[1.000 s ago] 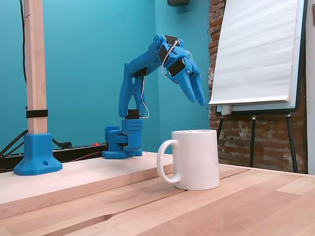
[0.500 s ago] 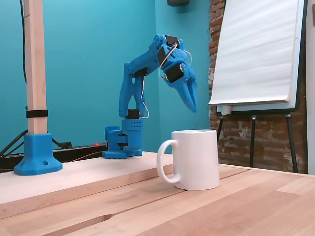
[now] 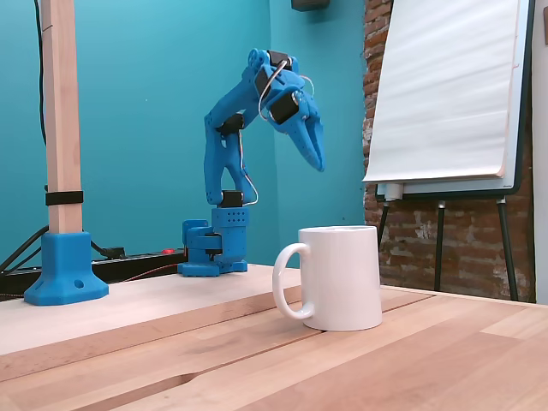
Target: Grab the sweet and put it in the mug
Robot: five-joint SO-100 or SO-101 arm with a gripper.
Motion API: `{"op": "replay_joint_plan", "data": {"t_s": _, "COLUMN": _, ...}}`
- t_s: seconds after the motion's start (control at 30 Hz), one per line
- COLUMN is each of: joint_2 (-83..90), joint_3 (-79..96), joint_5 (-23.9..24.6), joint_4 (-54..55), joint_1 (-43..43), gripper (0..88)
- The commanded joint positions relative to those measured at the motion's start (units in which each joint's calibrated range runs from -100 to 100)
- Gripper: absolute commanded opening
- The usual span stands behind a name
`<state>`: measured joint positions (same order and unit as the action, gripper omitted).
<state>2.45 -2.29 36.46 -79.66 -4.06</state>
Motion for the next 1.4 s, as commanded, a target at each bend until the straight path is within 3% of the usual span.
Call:
{"op": "replay_joint_plan", "data": {"t_s": 0.0, "joint_2": 7.36, "joint_3": 9.78, "joint_5": 0.0, "joint_4": 4.58, "joint_1": 0.14, "gripper": 0.0}}
{"op": "replay_joint_plan", "data": {"t_s": 0.57, "joint_2": 44.45, "joint_3": 78.2, "joint_5": 0.29, "joint_4": 35.22, "joint_1": -0.37, "gripper": 0.0}}
{"op": "replay_joint_plan", "data": {"t_s": 0.97, "joint_2": 48.06, "joint_3": 93.01, "joint_5": 0.98, "joint_4": 38.61, "joint_1": -0.51, "gripper": 0.0}}
{"op": "replay_joint_plan", "data": {"t_s": 1.37, "joint_2": 48.15, "joint_3": 98.63, "joint_5": 15.68, "joint_4": 37.72, "joint_1": 0.43, "gripper": 0.0}}
